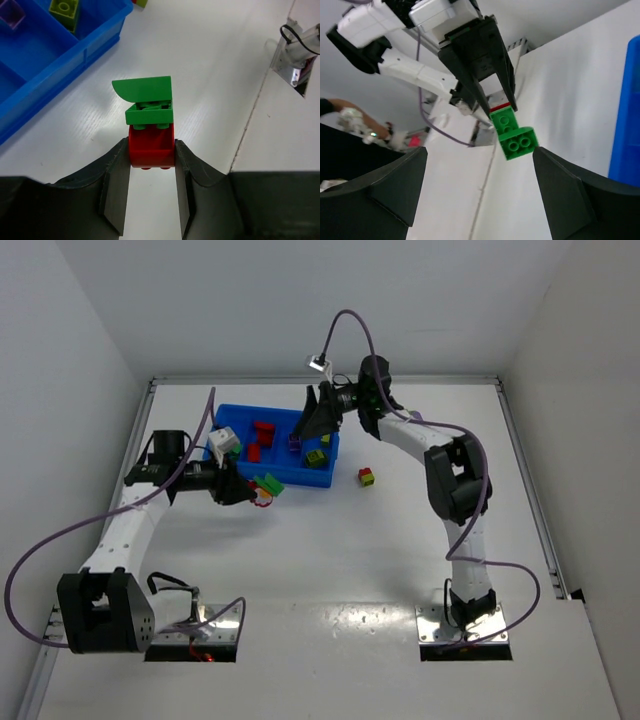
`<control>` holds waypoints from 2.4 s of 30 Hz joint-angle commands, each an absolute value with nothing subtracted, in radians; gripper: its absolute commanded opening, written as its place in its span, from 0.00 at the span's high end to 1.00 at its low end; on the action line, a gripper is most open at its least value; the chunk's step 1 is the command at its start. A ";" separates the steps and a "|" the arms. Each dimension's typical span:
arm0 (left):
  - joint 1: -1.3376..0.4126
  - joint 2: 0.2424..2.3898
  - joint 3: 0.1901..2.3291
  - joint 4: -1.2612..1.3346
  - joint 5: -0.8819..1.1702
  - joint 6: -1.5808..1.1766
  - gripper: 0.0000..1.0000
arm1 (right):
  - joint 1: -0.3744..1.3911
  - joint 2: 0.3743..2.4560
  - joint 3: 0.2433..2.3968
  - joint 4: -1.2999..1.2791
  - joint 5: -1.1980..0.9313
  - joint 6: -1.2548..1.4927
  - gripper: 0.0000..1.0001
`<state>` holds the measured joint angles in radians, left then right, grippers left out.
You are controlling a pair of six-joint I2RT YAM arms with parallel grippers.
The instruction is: Sort the legos into containers by color
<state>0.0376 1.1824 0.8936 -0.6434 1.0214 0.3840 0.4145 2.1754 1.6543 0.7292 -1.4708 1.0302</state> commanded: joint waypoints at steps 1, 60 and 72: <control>0.029 1.129 0.934 -0.579 0.974 0.376 0.90 | 0.399 2.233 1.710 0.693 -1.597 1.246 0.13; -0.272 1.104 0.945 -0.249 0.551 0.310 0.93 | 0.532 2.408 1.809 0.552 -1.598 1.443 0.57; -0.272 1.114 0.936 -0.230 0.541 0.310 0.93 | 0.551 2.408 1.809 0.578 -1.598 1.434 1.00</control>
<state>-0.2543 1.1000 0.9081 -0.3130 0.5407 0.3058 0.4976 2.4218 1.7882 0.5327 -1.4776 1.4319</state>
